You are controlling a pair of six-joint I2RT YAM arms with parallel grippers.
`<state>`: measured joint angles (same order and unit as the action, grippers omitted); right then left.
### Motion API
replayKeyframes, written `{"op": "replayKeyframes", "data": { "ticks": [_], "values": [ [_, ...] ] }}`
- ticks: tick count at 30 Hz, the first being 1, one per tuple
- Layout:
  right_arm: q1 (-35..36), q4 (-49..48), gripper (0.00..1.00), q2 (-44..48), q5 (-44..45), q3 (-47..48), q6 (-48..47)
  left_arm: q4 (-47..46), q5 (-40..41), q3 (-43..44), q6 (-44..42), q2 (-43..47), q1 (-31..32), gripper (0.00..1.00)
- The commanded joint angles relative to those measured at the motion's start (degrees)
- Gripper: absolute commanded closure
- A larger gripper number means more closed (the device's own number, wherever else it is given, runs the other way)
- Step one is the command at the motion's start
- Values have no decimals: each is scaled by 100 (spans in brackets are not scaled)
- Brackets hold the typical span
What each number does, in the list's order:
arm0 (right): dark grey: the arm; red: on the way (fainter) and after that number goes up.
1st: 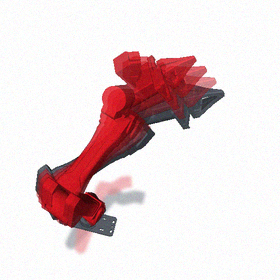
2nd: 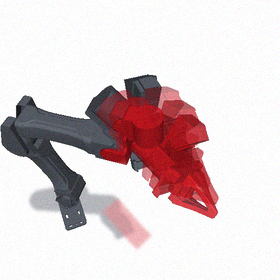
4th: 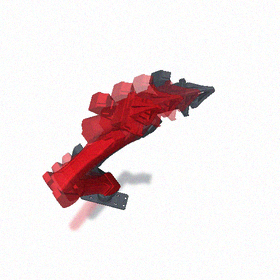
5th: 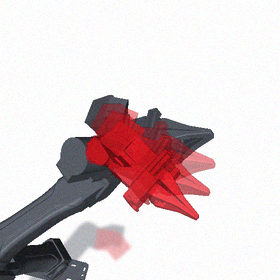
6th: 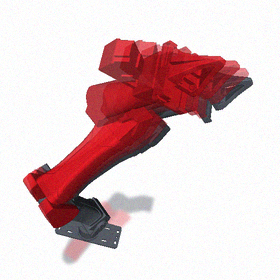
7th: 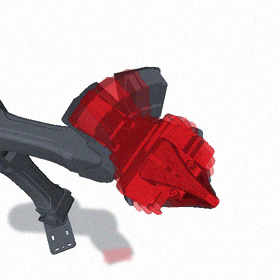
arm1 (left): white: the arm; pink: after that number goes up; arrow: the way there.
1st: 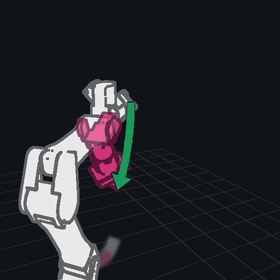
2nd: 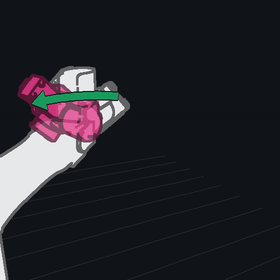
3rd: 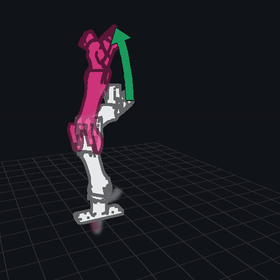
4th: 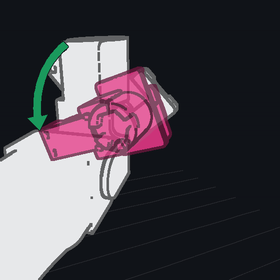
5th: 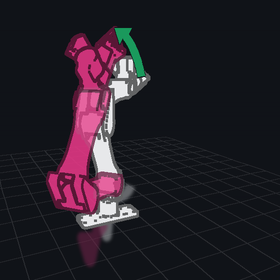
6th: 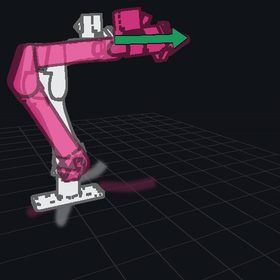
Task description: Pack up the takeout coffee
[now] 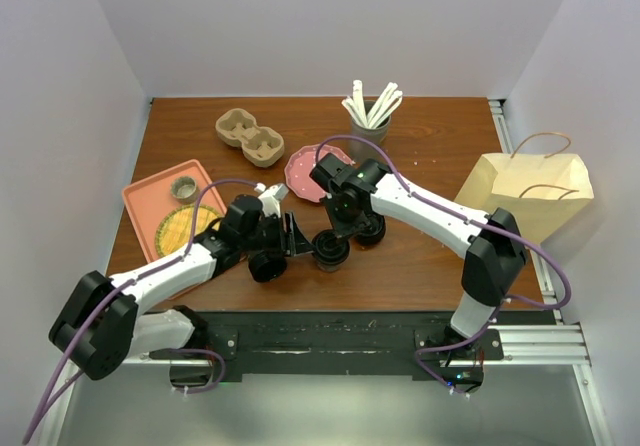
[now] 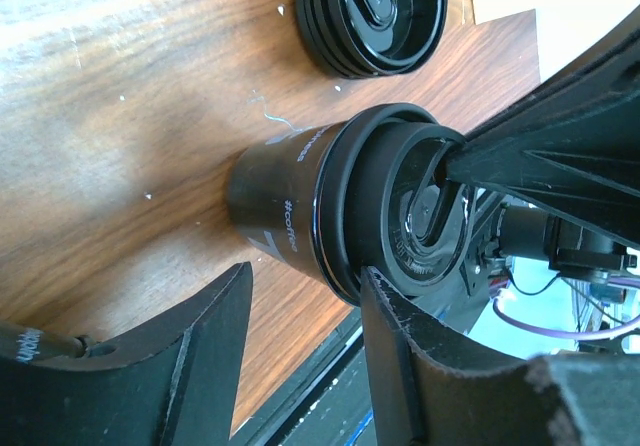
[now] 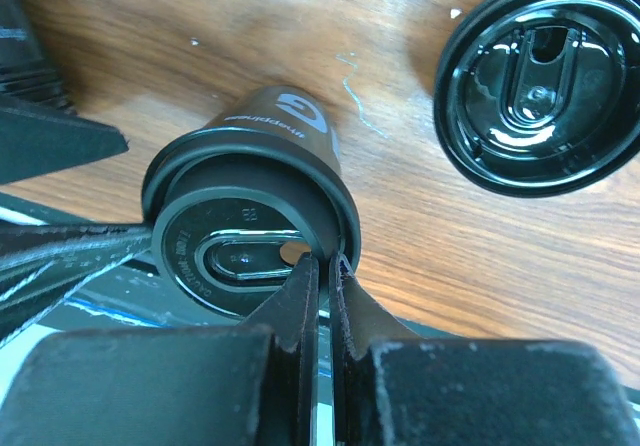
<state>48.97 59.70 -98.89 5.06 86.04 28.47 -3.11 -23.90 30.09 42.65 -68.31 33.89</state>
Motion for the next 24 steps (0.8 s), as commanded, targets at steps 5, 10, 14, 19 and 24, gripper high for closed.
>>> {"op": "replayKeyframes", "data": {
  "ticks": [5, 10, 14, 19, 24],
  "values": [
    [60, -186, 100, 28, 39, -149, 89, 303, 430, 226, -222, -165, 293, 50],
    [60, -284, 100, 142, 47, -254, 150, 566, 535, 348, -249, -7, 320, 50],
    [60, -301, 100, 274, 101, -176, 212, 812, 702, 665, -249, 248, 311, 48],
    [60, -266, 100, 204, 48, -61, 177, 962, 852, 780, -249, 372, 311, 47],
    [60, -266, 100, 168, 21, -96, 185, 944, 755, 674, -266, 266, 311, 48]
  ]
}}
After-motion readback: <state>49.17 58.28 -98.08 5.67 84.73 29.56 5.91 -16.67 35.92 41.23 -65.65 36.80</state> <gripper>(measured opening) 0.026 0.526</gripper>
